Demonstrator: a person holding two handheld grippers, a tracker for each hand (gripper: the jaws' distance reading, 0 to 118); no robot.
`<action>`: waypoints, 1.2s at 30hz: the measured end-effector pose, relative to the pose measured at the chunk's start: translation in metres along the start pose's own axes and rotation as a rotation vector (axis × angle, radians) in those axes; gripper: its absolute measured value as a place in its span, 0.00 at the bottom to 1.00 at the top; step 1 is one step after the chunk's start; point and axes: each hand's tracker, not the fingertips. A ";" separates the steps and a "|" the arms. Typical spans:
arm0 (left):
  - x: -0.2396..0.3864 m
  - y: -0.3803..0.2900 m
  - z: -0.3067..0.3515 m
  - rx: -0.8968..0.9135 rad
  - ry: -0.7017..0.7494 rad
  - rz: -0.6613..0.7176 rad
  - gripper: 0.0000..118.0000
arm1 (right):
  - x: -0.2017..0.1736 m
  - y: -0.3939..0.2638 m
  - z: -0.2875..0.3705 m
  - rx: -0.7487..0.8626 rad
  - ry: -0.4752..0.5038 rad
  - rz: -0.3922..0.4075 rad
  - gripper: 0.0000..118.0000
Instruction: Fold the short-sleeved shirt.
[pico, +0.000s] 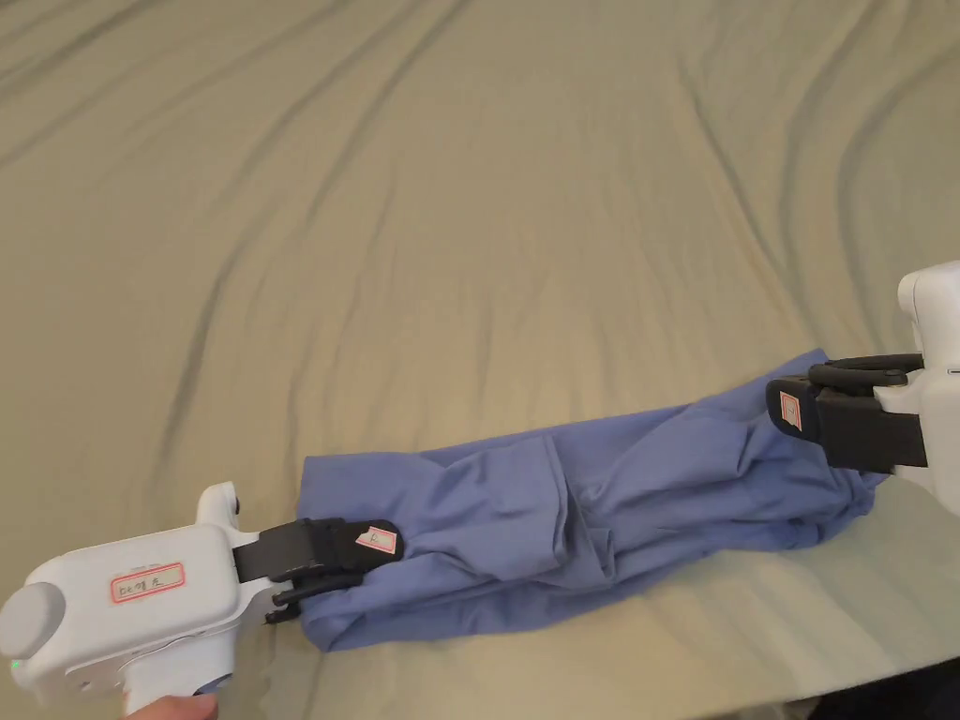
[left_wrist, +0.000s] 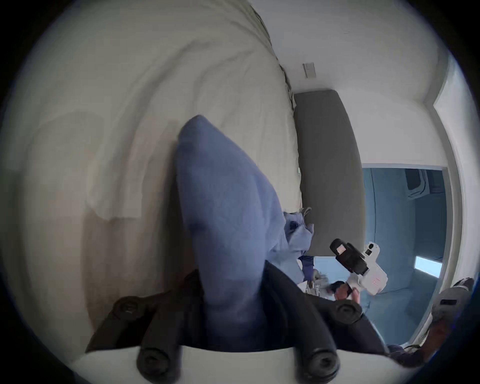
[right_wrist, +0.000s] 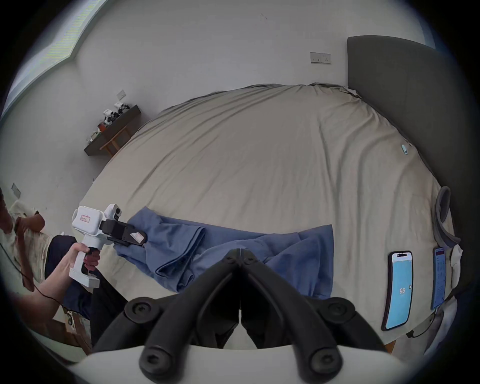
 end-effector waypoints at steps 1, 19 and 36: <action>0.003 0.000 0.006 0.005 0.008 -0.002 0.10 | 0.001 0.000 0.001 0.003 -0.002 -0.001 0.02; 0.155 -0.019 0.031 0.068 0.742 -0.446 0.10 | 0.021 -0.008 0.016 0.066 0.028 -0.055 0.02; 0.201 -0.030 0.014 0.110 0.357 -0.381 0.73 | 0.062 -0.029 0.029 0.071 -0.022 -0.147 0.02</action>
